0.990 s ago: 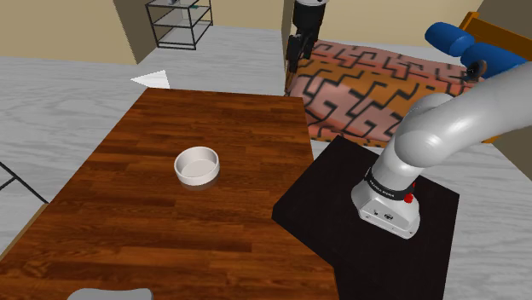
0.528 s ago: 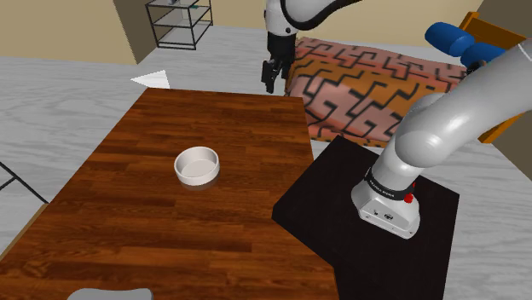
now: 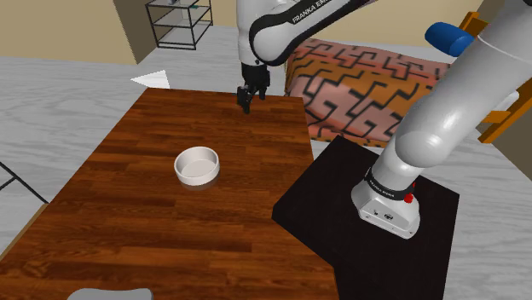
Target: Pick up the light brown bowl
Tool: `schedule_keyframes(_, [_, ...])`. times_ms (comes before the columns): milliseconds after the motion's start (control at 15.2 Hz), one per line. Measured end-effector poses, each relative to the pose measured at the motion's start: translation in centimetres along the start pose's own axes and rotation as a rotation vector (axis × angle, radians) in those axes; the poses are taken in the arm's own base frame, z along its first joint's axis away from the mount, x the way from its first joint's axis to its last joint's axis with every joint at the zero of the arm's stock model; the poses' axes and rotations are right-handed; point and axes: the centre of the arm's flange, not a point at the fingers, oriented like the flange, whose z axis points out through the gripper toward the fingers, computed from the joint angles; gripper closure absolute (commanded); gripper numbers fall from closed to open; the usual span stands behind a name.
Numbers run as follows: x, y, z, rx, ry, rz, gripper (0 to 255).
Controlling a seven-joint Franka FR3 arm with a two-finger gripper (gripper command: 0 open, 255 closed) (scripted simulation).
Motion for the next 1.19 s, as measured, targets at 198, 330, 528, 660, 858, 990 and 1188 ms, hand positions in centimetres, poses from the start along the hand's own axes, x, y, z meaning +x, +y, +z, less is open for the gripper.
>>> schedule_keyframes(198, [2.2,-1.5,2.7,0.007,-0.002,0.003,0])
schedule_keyframes(330, [3.7,-2.2,4.8,0.011,-0.004,0.007,0])
schedule_keyframes(528, [5.8,-3.7,7.5,0.017,-0.006,0.01,0])
schedule_keyframes(660, [7.2,-4.8,9.7,0.021,-0.007,0.013,0])
schedule_keyframes(858, [9.7,-6.3,12.5,0.027,-0.01,0.017,0])
schedule_keyframes(990, [11.1,-7.1,14.4,0.031,-0.012,0.02,0])
schedule_keyframes(1188, [13.1,-8.8,17.3,0.038,-0.014,0.023,0])
